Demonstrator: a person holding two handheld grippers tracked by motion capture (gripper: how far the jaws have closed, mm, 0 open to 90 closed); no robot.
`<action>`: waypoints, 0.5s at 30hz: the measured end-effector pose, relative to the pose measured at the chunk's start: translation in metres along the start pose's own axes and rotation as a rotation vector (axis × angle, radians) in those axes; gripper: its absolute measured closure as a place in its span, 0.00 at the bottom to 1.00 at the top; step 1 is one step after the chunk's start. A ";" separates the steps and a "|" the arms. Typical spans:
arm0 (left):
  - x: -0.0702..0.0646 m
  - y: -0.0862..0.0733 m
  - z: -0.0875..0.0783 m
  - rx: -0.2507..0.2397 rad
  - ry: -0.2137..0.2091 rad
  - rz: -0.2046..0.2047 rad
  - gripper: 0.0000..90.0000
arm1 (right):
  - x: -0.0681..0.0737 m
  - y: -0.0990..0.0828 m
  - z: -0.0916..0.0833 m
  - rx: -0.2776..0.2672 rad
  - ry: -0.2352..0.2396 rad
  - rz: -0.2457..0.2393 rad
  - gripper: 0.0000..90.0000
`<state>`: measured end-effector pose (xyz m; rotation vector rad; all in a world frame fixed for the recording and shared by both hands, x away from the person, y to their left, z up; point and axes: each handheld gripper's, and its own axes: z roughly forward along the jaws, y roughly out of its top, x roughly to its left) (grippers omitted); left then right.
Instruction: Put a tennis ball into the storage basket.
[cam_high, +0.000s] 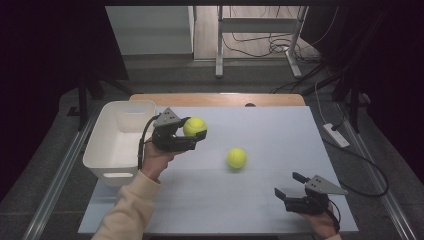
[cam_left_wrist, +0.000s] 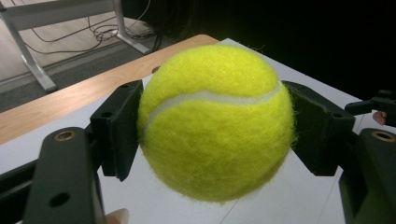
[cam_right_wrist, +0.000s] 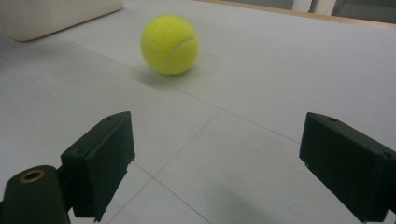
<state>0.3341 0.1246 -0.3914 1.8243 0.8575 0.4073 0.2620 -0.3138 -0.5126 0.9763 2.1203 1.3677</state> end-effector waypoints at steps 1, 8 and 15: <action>0.000 0.000 0.000 0.000 0.000 0.000 0.30 | 0.000 0.000 0.000 0.000 0.000 0.000 0.12; 0.002 0.003 -0.007 -0.015 0.007 0.003 0.30 | 0.000 0.000 0.000 -0.001 0.000 -0.001 0.12; 0.004 0.006 -0.014 -0.031 0.021 0.003 0.30 | 0.000 0.000 0.000 -0.001 -0.004 -0.002 0.12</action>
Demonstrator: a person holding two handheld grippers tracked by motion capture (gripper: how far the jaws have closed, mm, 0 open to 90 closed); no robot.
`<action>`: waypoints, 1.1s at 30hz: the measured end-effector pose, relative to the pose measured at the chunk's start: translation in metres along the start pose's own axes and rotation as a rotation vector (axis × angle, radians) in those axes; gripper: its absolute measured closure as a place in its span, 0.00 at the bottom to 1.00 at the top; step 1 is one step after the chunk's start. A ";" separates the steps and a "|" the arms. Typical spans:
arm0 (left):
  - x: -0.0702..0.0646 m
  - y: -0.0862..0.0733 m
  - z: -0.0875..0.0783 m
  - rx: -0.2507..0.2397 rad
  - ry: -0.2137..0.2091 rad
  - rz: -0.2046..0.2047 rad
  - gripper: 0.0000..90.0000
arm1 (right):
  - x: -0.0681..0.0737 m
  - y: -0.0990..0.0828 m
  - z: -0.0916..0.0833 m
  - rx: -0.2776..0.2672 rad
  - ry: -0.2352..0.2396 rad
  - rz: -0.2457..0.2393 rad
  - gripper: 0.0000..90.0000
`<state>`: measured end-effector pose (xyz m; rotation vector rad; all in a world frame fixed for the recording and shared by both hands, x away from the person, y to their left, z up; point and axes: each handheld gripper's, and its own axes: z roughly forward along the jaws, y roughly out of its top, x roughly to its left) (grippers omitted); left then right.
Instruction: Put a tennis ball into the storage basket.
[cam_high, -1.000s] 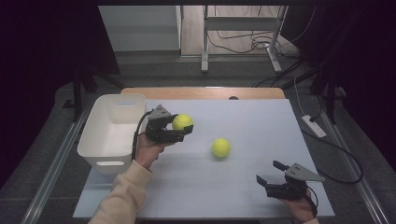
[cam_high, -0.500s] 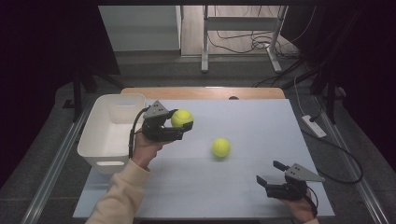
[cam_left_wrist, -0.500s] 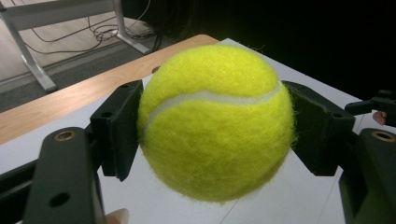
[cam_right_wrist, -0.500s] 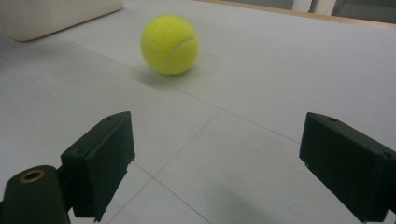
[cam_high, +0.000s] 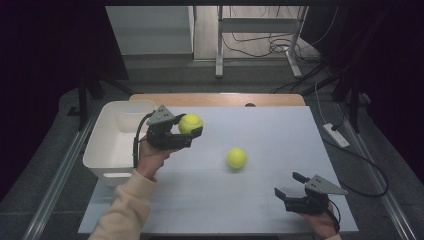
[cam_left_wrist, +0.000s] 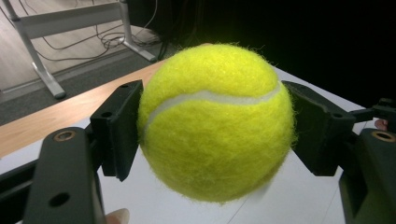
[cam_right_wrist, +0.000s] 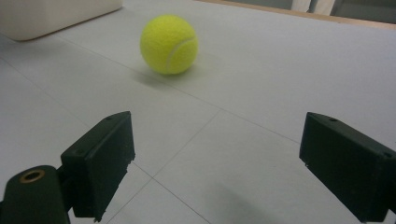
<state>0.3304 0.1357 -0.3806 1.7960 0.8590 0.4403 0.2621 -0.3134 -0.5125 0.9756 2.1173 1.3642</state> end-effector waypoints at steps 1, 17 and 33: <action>0.000 0.001 -0.001 -0.002 0.000 0.000 0.30 | 0.000 0.000 0.000 -0.001 0.000 -0.001 0.12; 0.012 0.008 -0.019 -0.039 0.051 0.000 0.30 | 0.000 0.000 0.000 -0.003 -0.002 0.000 0.12; 0.024 0.007 -0.030 -0.051 0.093 -0.018 0.30 | 0.000 0.000 0.000 -0.003 -0.003 -0.002 0.12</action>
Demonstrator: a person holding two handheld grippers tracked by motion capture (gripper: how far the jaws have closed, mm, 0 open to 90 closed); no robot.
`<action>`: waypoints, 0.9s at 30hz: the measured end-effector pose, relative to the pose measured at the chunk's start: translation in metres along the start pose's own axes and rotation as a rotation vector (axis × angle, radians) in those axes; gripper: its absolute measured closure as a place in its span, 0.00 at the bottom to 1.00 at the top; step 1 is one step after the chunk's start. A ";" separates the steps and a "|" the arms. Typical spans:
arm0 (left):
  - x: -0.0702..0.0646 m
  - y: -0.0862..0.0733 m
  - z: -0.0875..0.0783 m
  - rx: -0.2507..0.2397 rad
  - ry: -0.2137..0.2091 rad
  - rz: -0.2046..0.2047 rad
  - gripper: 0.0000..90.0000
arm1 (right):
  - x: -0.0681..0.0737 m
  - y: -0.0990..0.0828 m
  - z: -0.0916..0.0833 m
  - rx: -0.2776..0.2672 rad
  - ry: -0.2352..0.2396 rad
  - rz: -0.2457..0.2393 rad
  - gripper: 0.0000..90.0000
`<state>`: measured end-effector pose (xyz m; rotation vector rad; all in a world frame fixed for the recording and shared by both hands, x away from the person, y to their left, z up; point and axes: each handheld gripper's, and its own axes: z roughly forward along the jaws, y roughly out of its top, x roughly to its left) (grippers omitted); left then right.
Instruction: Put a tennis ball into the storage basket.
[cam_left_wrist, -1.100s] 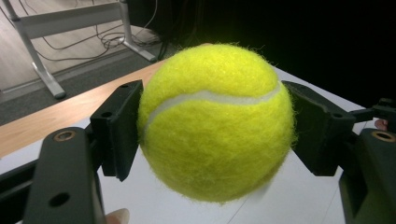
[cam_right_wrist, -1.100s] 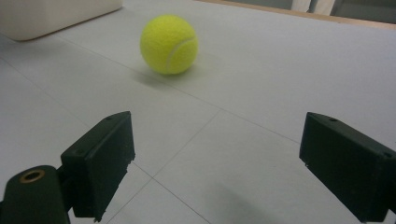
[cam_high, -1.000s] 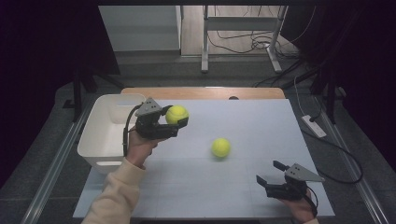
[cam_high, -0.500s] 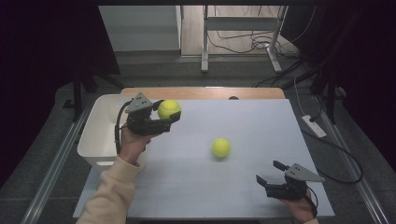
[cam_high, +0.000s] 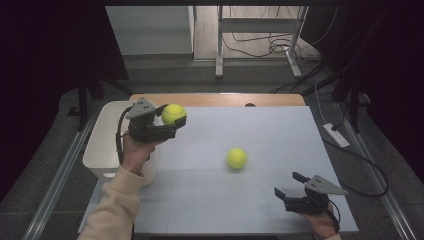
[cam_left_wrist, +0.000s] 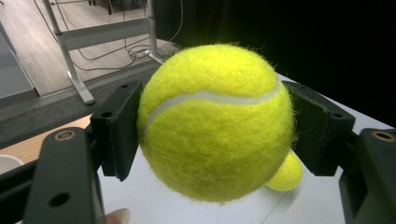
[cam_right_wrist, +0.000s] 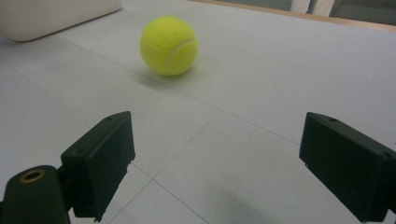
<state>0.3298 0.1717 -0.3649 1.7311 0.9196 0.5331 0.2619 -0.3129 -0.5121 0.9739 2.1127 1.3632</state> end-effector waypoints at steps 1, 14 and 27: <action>0.001 0.000 -0.001 0.000 0.003 -0.003 0.30 | 0.000 0.000 0.000 0.000 0.000 0.000 0.12; 0.018 -0.004 -0.008 0.000 0.055 -0.036 0.30 | 0.001 0.000 0.000 0.001 -0.001 0.000 0.12; 0.034 -0.007 -0.013 0.012 0.102 -0.059 0.30 | 0.001 0.000 0.001 0.002 0.000 0.001 0.12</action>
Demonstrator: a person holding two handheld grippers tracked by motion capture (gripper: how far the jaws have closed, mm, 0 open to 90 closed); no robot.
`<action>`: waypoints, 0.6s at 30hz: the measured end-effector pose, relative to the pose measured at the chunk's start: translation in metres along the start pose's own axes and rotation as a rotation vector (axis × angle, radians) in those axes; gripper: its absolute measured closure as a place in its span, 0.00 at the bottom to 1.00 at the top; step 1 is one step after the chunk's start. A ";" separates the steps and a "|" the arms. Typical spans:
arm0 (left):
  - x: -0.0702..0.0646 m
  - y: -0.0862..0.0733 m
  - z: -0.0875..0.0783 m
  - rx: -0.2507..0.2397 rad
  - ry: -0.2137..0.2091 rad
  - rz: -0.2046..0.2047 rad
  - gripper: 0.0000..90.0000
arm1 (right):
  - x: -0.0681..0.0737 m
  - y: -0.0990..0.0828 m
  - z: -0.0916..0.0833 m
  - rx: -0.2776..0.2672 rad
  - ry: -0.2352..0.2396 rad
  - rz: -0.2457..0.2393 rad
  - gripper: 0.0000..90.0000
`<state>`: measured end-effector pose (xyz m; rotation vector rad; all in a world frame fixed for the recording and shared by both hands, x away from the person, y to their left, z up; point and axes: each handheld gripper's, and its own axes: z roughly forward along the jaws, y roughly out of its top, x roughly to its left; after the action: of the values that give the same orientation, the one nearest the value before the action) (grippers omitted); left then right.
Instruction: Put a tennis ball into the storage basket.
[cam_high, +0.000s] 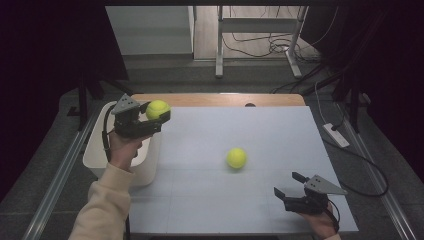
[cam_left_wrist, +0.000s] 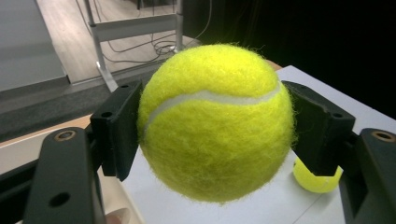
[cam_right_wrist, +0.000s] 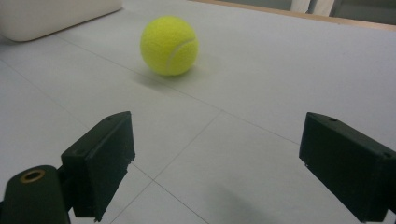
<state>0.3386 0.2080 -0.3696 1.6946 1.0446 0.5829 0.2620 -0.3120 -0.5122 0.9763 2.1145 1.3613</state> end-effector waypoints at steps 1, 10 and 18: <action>0.003 0.000 0.000 0.003 0.006 -0.006 0.30 | 0.000 0.000 0.000 0.000 0.000 0.000 0.12; 0.015 -0.002 -0.003 0.017 0.043 -0.021 0.30 | 0.000 0.000 0.000 -0.001 -0.001 0.000 0.12; 0.030 -0.006 -0.002 0.040 0.084 -0.046 0.30 | 0.000 0.000 0.000 0.000 -0.001 0.000 0.12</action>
<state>0.3500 0.2354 -0.3774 1.6890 1.1590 0.6115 0.2622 -0.3125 -0.5122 0.9766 2.1133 1.3607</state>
